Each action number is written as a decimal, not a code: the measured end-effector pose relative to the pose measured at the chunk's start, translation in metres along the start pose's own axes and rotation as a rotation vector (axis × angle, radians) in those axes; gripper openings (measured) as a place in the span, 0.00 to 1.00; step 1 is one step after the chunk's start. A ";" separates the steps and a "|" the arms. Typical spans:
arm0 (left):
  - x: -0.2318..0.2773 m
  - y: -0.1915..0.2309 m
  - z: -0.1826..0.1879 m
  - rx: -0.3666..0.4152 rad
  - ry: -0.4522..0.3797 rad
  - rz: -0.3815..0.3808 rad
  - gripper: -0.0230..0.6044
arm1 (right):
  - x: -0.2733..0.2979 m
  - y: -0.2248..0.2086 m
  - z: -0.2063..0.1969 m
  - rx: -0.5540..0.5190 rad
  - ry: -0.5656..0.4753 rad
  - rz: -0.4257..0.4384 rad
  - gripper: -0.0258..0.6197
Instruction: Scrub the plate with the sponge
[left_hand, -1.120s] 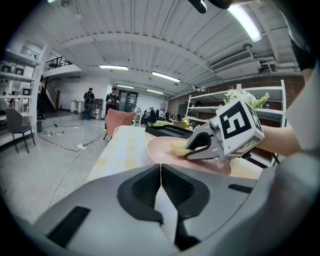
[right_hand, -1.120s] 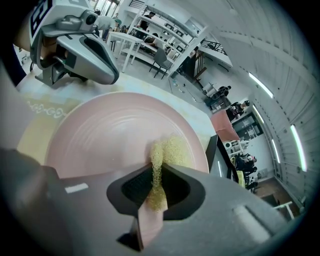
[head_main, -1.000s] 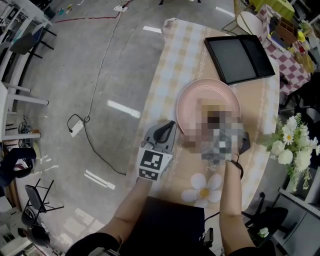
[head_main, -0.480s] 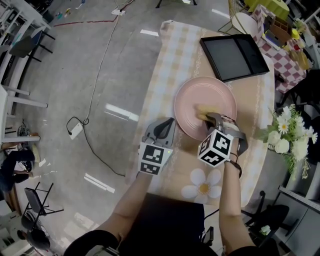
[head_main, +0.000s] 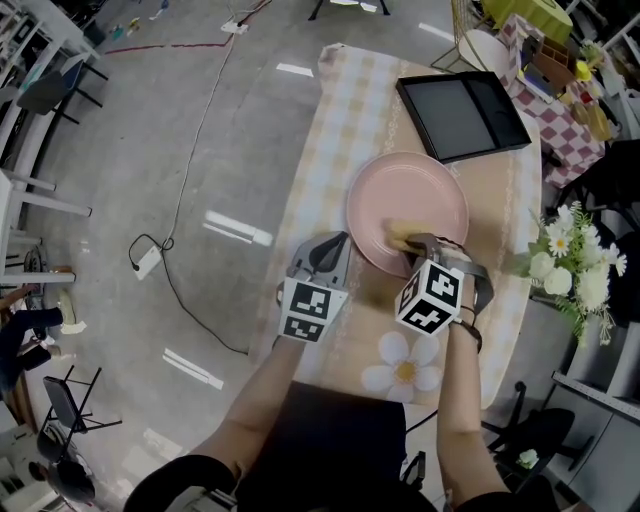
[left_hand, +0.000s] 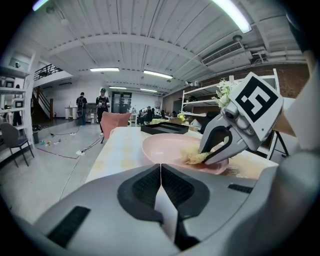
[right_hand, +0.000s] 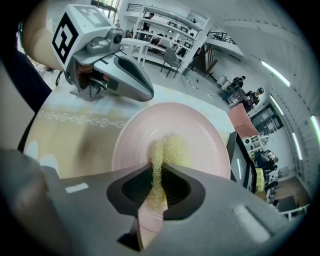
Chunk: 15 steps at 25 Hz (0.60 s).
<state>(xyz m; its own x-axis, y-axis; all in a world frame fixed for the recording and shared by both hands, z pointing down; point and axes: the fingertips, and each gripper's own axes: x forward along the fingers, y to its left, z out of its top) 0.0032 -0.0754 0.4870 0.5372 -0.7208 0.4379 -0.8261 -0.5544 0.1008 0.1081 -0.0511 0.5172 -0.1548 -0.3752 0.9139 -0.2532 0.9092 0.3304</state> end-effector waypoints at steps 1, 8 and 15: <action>0.000 0.000 0.000 0.000 -0.001 -0.001 0.06 | -0.001 0.002 0.001 0.001 0.000 0.015 0.11; 0.000 -0.002 0.001 0.008 -0.004 -0.015 0.06 | -0.008 0.014 0.003 -0.019 0.012 0.101 0.11; 0.000 -0.004 -0.001 0.028 -0.003 -0.018 0.06 | -0.015 0.026 0.005 -0.040 0.015 0.155 0.11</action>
<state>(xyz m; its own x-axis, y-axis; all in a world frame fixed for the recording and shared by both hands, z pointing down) 0.0060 -0.0727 0.4879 0.5522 -0.7119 0.4340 -0.8115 -0.5783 0.0839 0.0991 -0.0231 0.5106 -0.1746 -0.2277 0.9580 -0.1894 0.9625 0.1942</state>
